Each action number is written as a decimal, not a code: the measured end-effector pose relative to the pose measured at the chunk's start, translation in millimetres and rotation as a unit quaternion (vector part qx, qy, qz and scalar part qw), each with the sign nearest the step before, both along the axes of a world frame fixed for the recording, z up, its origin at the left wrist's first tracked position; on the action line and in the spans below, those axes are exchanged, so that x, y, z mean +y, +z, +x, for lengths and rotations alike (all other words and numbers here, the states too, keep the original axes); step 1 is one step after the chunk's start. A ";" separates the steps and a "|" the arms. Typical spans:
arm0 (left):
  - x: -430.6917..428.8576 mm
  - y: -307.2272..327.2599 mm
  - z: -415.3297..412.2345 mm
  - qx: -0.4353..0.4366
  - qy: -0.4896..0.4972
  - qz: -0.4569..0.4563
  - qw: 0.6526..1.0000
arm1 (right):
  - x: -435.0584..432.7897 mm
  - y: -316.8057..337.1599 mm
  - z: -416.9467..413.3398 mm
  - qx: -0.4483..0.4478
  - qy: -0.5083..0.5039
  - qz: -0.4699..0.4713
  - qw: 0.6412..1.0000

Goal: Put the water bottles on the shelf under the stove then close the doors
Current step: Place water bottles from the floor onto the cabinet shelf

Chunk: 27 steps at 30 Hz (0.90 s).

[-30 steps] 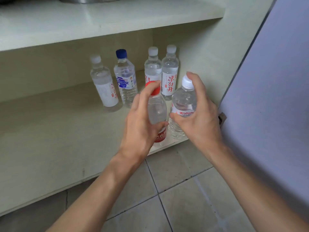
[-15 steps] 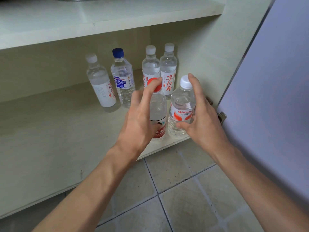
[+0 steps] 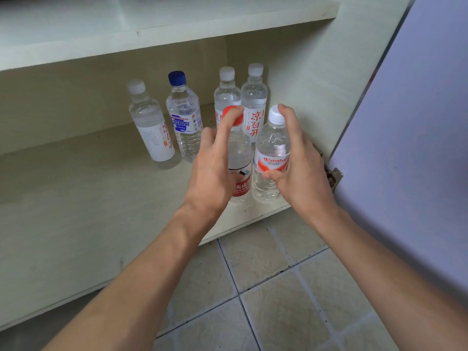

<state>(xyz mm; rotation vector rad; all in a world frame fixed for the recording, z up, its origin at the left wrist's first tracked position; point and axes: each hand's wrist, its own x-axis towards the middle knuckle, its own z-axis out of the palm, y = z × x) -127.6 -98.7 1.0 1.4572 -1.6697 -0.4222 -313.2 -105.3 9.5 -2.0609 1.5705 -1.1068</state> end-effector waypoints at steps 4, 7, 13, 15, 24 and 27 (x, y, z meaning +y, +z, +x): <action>-14.3 2.2 -0.5 0.007 0.000 0.004 1.000 | -14.6 -0.6 6.5 0.008 -0.008 -0.005 1.000; -24.0 3.3 -1.5 0.003 -0.001 0.002 1.000 | -27.7 -0.3 8.3 0.011 -0.020 -0.005 1.000; -38.8 4.5 -1.2 0.009 -0.005 0.007 1.000 | -55.2 3.7 9.7 0.032 -0.025 -0.001 0.999; -44.5 5.6 -2.0 0.011 -0.001 0.004 1.000 | -62.6 4.6 10.4 0.032 -0.024 0.004 0.999; -67.0 5.8 -1.0 0.017 -0.012 0.004 1.000 | -93.0 3.0 9.6 0.021 -0.029 -0.010 0.999; -74.0 5.3 -0.8 0.018 -0.008 0.001 1.000 | -102.3 3.6 8.8 0.020 -0.018 -0.010 1.000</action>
